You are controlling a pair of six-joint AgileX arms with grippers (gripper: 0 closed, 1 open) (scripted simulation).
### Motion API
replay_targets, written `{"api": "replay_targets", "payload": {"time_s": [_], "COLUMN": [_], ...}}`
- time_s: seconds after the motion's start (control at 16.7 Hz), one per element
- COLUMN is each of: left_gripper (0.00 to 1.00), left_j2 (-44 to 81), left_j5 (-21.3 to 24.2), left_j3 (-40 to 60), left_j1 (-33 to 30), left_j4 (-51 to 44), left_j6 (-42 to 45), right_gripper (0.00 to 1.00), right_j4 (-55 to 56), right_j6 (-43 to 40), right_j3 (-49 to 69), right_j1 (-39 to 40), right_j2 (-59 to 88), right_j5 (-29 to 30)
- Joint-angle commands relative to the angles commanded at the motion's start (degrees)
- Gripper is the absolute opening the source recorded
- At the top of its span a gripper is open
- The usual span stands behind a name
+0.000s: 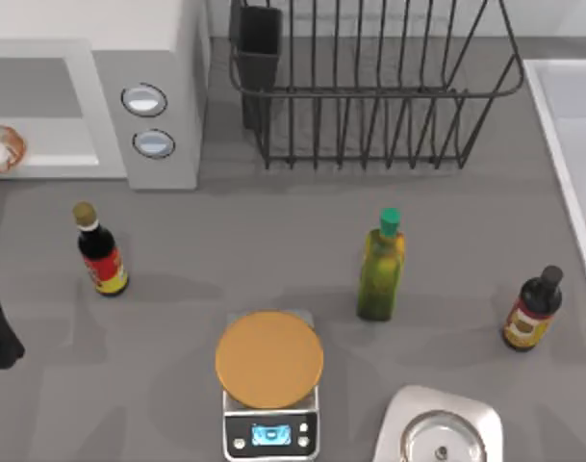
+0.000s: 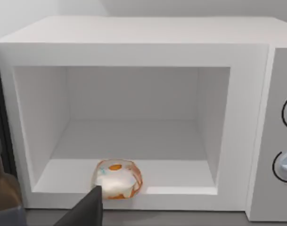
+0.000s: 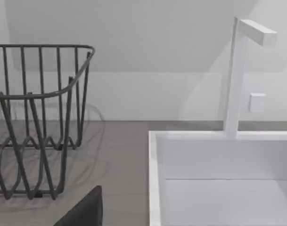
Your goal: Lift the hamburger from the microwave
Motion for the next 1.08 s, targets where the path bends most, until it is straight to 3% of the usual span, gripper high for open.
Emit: {"api": "replay_targets", "payload": {"time_s": [0.66,1.08], "left_gripper": [1.00,1.00], "left_j2": [1.7,26.3], "left_j5": [0.2,2.7], "left_j3": [0.8,10.4], "left_j1": [0.1,1.8], "left_j4": [1.1,15.0], "left_j6": [0.1,1.0], "right_gripper": [1.00,1.00], "right_j4": [0.0,0.0], "right_j6": [0.0,0.0], "right_j3": [0.0,0.0], "right_j1": [0.0,0.0], "right_j2": [0.0,0.0], "right_j5": [0.0,0.0]}}
